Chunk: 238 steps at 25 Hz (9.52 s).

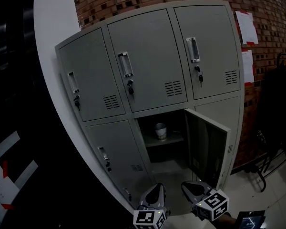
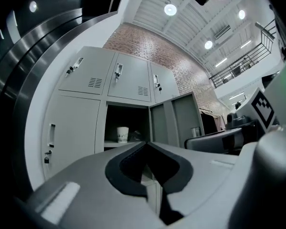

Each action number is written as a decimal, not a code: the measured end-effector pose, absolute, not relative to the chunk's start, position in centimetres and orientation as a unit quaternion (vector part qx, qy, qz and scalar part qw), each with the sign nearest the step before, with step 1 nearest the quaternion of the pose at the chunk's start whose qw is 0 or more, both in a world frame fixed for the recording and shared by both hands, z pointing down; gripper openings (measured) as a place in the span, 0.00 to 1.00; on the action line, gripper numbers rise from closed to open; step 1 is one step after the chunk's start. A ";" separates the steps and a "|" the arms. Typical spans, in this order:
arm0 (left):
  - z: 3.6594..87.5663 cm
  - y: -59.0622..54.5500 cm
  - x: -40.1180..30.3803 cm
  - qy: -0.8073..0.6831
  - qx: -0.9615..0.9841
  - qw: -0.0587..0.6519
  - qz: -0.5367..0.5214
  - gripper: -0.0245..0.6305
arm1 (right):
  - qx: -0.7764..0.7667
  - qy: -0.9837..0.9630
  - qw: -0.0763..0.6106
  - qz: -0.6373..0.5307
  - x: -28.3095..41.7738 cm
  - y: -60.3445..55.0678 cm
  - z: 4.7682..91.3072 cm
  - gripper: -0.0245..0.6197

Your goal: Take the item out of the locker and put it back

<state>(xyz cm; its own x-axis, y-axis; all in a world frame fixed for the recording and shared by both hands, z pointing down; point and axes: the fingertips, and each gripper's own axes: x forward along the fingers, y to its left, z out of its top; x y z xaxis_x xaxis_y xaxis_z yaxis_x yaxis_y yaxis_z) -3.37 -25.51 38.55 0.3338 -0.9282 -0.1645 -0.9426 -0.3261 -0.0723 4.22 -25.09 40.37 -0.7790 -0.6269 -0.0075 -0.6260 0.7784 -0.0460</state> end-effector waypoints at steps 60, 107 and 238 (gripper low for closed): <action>37.4 -49.3 -13.7 0.537 -0.841 0.054 0.045 0.04 | -0.424 0.895 -0.137 0.022 -8.0 -62.2 39.0 0.56; 40.1 -30.5 -3.3 0.587 -0.809 0.041 0.000 0.04 | -0.317 0.943 -0.098 0.011 3.2 -32.0 41.9 0.55; 38.9 -49.7 -13.7 0.540 -0.837 0.061 0.064 0.04 | -0.381 0.909 -0.171 0.004 -8.7 -64.3 39.9 0.54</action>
